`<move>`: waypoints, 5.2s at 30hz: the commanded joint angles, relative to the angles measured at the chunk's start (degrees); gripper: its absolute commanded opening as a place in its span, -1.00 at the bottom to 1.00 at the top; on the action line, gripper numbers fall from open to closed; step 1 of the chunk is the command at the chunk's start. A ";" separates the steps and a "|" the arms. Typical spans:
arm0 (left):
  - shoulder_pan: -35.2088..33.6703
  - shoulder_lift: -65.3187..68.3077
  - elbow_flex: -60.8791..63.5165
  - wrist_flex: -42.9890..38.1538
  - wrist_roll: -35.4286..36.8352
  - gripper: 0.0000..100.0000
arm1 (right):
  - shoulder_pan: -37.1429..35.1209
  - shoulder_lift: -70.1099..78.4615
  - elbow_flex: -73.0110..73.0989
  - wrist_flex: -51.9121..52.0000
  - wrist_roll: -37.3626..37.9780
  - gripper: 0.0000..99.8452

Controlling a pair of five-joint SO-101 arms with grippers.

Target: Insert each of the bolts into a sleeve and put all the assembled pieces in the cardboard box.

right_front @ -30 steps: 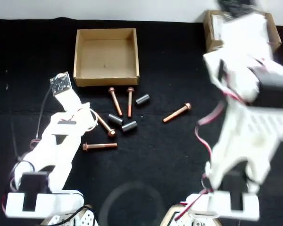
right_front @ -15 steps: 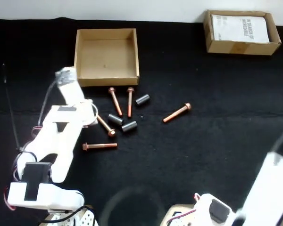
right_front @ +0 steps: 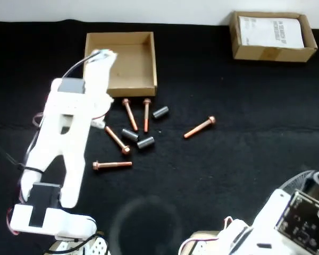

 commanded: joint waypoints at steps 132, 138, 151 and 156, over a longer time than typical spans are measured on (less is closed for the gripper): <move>13.23 -57.10 -8.04 18.55 3.25 -0.98 | -43.91 -15.87 70.46 -48.84 -27.25 -0.99; 13.14 -71.60 16.13 -0.35 3.43 -0.98 | -52.18 -15.87 62.02 -45.14 -27.16 -0.99; 13.05 -91.38 52.44 -19.52 3.43 -0.98 | -68.09 -15.87 69.23 -45.41 -18.55 -0.99; 13.32 -91.74 68.70 -43.87 3.43 -0.98 | -70.37 -15.87 74.07 -45.41 -17.41 -0.99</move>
